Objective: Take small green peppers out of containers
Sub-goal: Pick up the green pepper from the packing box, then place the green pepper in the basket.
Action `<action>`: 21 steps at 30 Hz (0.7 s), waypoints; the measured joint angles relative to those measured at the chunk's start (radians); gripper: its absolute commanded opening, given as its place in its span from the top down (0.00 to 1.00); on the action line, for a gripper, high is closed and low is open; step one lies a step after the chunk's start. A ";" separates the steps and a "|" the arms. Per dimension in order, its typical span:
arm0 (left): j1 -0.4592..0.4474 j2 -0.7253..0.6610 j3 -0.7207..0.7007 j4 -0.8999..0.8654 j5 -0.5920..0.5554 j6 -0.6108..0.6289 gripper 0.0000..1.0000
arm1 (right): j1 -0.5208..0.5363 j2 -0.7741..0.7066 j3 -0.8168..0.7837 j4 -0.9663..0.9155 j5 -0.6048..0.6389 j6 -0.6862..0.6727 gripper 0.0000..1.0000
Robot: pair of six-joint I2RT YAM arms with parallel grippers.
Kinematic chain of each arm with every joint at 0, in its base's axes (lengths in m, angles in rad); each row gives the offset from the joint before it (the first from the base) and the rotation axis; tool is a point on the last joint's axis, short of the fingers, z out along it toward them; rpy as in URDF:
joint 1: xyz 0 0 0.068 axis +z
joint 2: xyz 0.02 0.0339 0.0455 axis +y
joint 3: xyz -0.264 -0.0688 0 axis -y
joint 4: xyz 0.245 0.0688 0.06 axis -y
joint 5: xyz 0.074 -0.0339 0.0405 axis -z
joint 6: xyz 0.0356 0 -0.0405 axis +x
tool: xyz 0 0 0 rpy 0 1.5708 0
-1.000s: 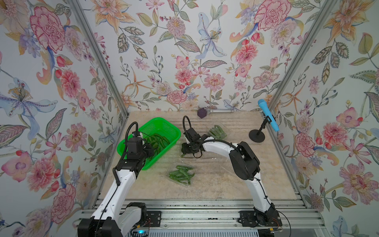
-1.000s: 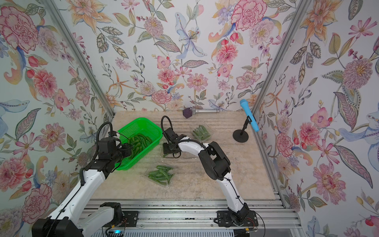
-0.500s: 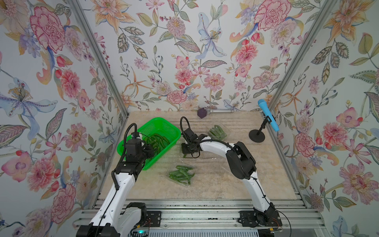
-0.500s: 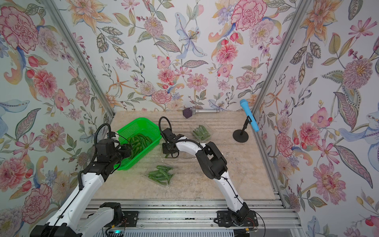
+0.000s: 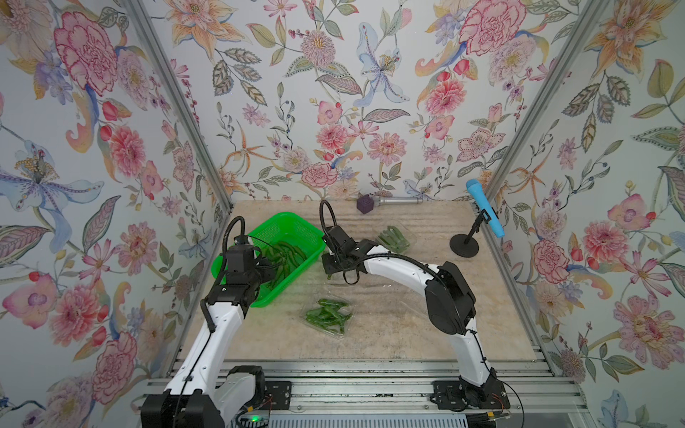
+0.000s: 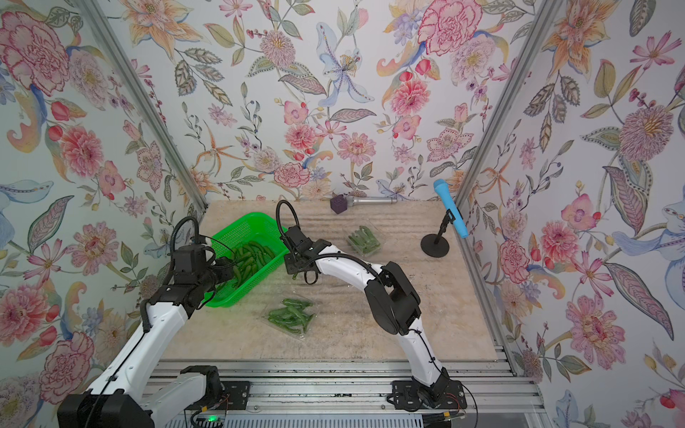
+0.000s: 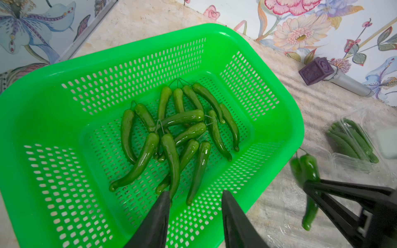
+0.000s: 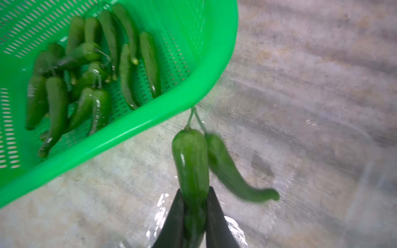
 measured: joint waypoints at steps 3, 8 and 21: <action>0.030 0.017 0.043 -0.019 0.001 0.000 0.56 | 0.015 -0.016 0.066 -0.001 0.005 -0.012 0.92; 0.053 0.036 0.087 -0.032 0.006 0.004 0.55 | 0.040 0.023 0.264 -0.026 -0.006 -0.035 0.93; 0.055 0.033 0.087 -0.032 0.035 0.003 0.55 | 0.063 0.392 0.730 -0.074 -0.118 -0.064 0.93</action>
